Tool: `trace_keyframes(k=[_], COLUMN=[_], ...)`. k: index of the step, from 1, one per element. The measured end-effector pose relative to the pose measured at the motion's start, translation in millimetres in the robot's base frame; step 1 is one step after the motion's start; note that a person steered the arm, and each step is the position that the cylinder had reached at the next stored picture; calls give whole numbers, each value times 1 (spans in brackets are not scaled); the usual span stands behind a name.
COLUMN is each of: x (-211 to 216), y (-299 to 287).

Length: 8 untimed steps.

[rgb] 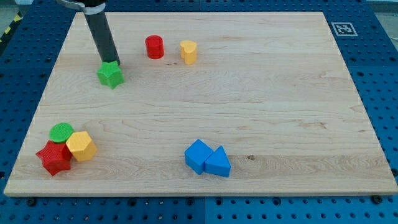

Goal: Push the green star to the center left

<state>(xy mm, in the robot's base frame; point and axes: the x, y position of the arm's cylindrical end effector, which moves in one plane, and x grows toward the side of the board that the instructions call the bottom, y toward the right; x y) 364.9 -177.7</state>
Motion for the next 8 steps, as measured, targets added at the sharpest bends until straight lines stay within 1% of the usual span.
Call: trace_keyframes(k=[1, 2, 4, 8], x=[0, 2, 31, 28], y=[27, 34, 19, -30])
